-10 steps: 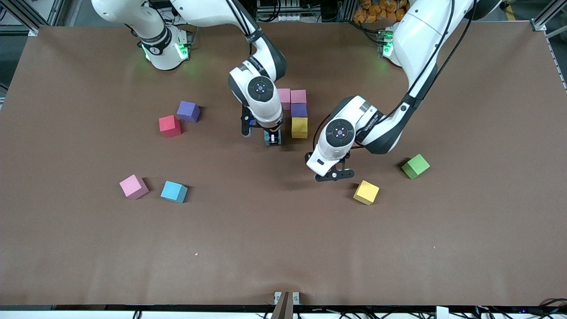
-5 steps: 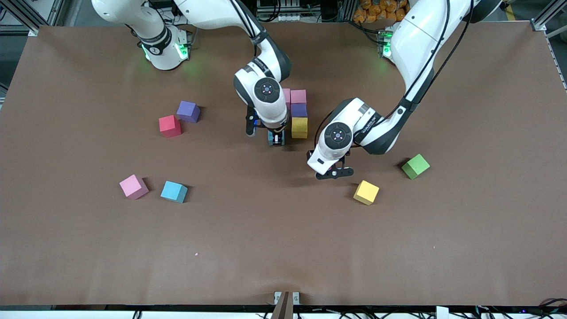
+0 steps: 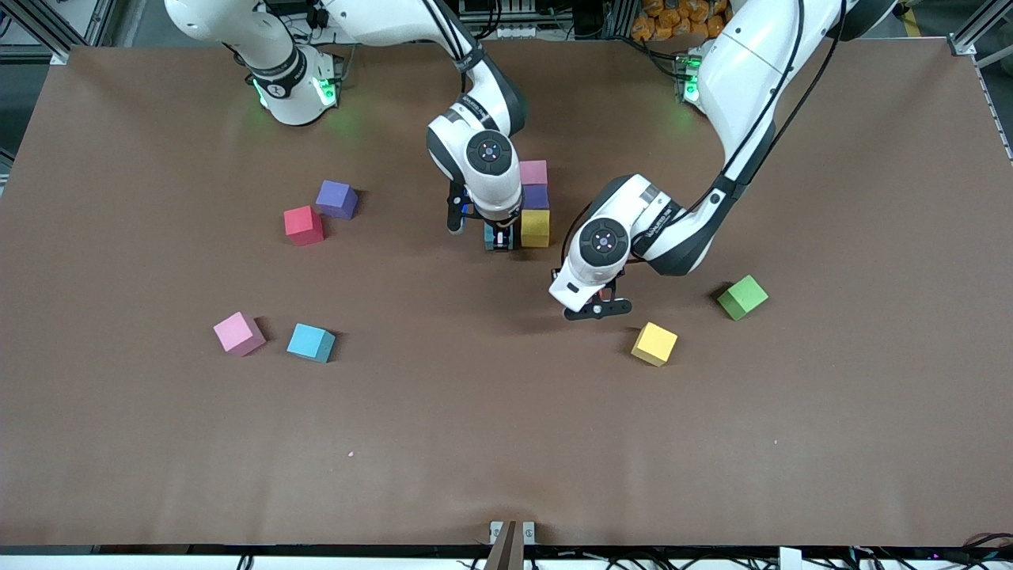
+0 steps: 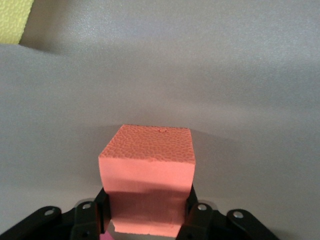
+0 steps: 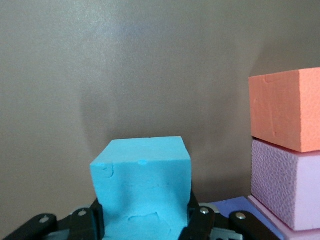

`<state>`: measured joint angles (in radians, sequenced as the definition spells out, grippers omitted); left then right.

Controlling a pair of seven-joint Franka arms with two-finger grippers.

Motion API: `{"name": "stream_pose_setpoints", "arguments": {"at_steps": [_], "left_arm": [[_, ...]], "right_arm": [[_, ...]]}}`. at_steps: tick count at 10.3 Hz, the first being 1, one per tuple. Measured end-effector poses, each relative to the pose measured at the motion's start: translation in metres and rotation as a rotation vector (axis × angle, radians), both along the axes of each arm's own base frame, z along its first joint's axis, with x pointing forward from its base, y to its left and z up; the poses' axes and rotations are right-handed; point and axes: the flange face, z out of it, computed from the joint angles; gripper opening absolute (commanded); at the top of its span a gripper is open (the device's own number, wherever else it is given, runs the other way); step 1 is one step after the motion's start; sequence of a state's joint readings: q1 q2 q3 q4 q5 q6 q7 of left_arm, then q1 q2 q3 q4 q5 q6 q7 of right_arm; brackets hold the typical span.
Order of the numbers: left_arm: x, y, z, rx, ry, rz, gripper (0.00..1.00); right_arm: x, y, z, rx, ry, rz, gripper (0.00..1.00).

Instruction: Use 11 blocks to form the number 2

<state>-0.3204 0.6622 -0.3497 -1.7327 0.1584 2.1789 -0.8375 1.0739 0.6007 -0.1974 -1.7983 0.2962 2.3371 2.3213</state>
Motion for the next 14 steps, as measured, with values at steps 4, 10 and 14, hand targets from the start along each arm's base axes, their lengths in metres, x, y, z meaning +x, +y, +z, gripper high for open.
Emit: {"name": "stream_pose_setpoints", "arguments": {"at_steps": [4, 10, 14], "left_arm": [[0.012, 0.005, 0.016, -0.008, -0.017, 0.02, 0.4], [0.032, 0.023, 0.062, -0.006, -0.078, 0.054, 0.43], [0.039, 0.029, 0.07, -0.004, -0.095, 0.067, 0.43]], "right_arm": [[-0.003, 0.005, 0.002, 0.004, -0.005, -0.019, 0.45], [-0.009, 0.011, -0.006, 0.004, -0.014, -0.009, 0.45], [-0.011, 0.012, -0.006, 0.006, -0.016, -0.006, 0.45]]}}
